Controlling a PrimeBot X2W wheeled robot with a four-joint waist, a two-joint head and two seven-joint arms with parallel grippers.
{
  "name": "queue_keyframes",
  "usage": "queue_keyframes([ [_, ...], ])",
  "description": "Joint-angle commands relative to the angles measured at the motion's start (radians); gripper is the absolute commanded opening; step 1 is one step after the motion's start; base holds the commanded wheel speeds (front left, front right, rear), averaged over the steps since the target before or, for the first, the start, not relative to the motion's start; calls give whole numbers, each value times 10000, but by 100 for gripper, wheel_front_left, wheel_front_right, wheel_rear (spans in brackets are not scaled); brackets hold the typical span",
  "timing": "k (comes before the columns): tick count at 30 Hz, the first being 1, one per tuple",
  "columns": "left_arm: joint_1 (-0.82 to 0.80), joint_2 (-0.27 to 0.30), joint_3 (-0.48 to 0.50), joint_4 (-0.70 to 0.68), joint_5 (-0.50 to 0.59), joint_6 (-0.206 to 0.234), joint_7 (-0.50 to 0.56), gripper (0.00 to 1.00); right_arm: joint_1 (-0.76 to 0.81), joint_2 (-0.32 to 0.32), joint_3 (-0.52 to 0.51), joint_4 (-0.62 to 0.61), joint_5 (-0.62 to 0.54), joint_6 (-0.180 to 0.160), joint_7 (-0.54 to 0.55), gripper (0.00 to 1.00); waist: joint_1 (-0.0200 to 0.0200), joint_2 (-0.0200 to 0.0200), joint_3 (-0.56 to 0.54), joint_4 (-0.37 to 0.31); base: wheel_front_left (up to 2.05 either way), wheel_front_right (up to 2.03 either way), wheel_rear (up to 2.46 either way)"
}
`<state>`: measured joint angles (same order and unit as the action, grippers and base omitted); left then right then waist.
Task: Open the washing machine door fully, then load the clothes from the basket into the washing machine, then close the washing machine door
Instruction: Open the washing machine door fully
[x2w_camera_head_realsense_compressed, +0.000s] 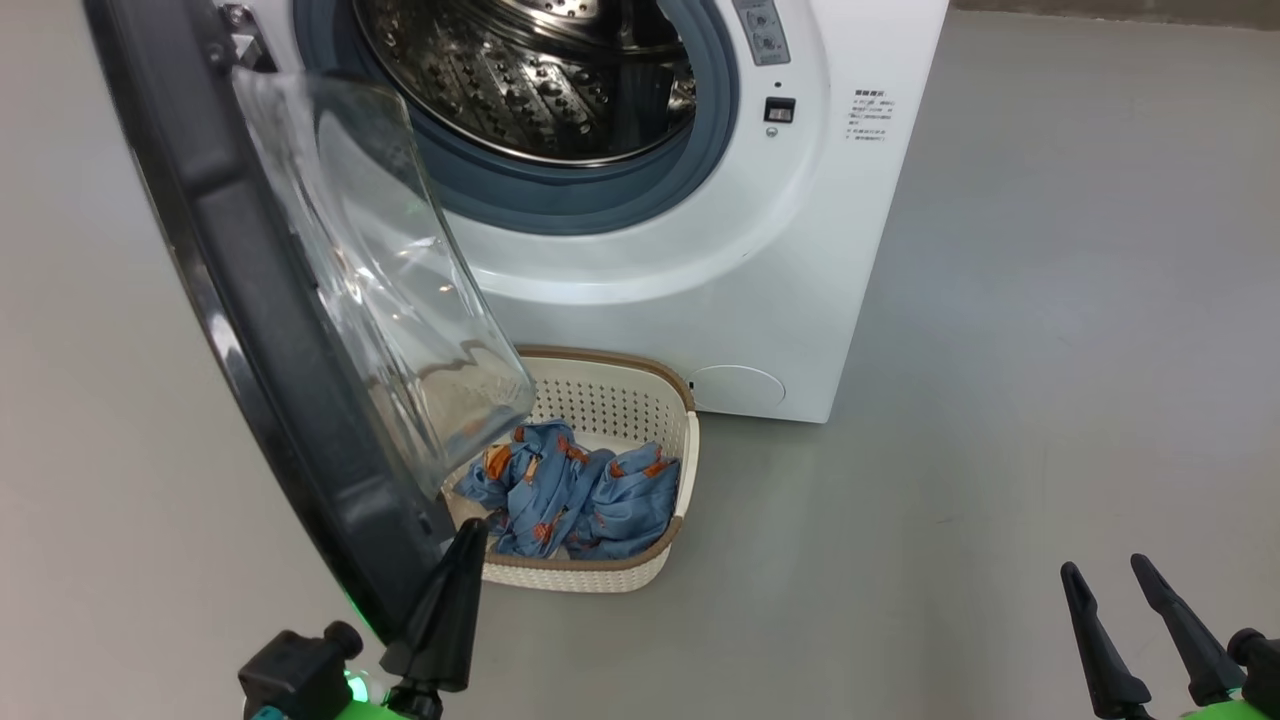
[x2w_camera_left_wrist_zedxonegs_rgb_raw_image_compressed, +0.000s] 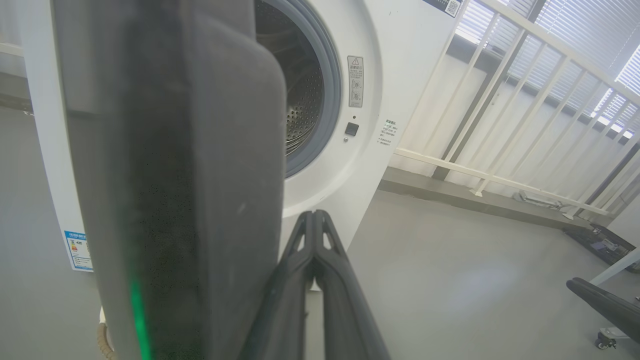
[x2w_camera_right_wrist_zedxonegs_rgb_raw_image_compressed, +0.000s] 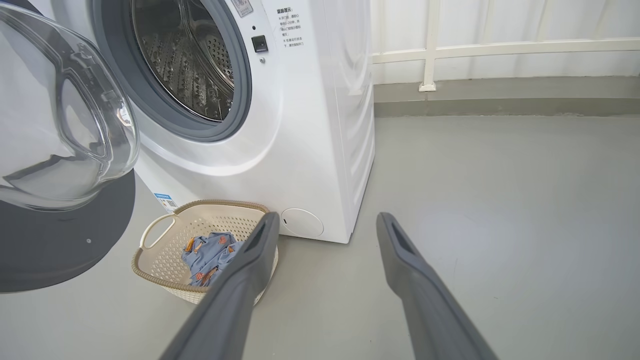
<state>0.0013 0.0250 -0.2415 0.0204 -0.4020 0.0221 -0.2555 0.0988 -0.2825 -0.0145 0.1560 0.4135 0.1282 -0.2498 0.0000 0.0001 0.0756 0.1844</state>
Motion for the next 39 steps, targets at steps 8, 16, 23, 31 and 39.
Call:
queue_keyframes([
  [8,-89,252,682,-464,92,484,-63,0,-186,-237,171,-308,-63,25,-120,100,0,-1,180,104,0,0,0],
  [16,28,252,753,-794,216,792,-63,0,-243,-271,157,-337,-64,25,-120,100,0,-1,288,176,0,0,0],
  [23,235,252,869,-986,349,978,-63,0,-261,-300,133,-322,-53,25,-120,100,0,-1,281,285,0,0,0],
  [31,507,252,1034,-1172,457,1209,-63,0,-231,-271,156,-347,-82,25,-120,100,0,-1,202,419,0,0,0],
  [39,575,252,1383,-1239,481,1415,-63,0,-209,-258,147,-400,-84,25,-120,100,0,-1,231,486,0,0,0],
])
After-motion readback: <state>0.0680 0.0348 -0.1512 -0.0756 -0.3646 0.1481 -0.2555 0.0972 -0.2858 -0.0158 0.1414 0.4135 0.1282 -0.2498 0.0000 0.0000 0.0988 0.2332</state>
